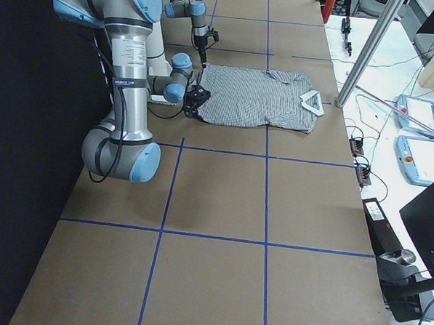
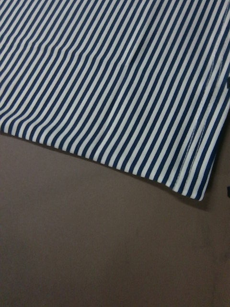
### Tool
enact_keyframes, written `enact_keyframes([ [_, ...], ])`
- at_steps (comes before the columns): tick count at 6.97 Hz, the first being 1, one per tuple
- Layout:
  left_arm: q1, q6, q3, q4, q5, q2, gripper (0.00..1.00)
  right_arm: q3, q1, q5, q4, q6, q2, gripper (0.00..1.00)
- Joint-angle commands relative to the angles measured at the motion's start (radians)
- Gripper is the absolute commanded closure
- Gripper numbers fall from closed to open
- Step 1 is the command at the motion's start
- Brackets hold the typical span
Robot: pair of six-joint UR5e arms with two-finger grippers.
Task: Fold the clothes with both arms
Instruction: 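Grasp the hem corners with both grippers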
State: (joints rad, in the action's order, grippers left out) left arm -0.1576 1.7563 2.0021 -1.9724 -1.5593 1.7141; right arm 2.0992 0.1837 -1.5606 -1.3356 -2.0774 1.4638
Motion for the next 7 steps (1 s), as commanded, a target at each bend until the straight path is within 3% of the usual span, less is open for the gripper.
enact_keyframes([
  [1,-0.005,0.0,-0.006,0.003,0.001,-0.018,0.26,0.004,0.0,0.001,-0.001,0.002,0.0,1.0],
  [2,-0.005,0.002,-0.006,0.003,0.001,-0.016,0.33,0.004,0.0,0.001,-0.001,0.002,0.001,1.0],
  [3,-0.008,0.009,-0.006,0.003,0.001,-0.016,0.51,0.007,0.005,0.001,-0.001,0.002,0.001,1.0],
  [4,-0.016,0.011,-0.006,0.009,0.001,-0.016,0.85,0.007,0.007,0.001,-0.001,0.002,0.003,1.0],
  [5,-0.031,0.009,0.006,0.048,0.001,-0.016,1.0,0.007,0.008,0.001,-0.001,0.002,0.003,1.0],
  [7,-0.056,0.008,0.041,0.06,0.001,-0.013,1.0,0.008,0.013,0.001,-0.001,0.019,0.003,1.0],
])
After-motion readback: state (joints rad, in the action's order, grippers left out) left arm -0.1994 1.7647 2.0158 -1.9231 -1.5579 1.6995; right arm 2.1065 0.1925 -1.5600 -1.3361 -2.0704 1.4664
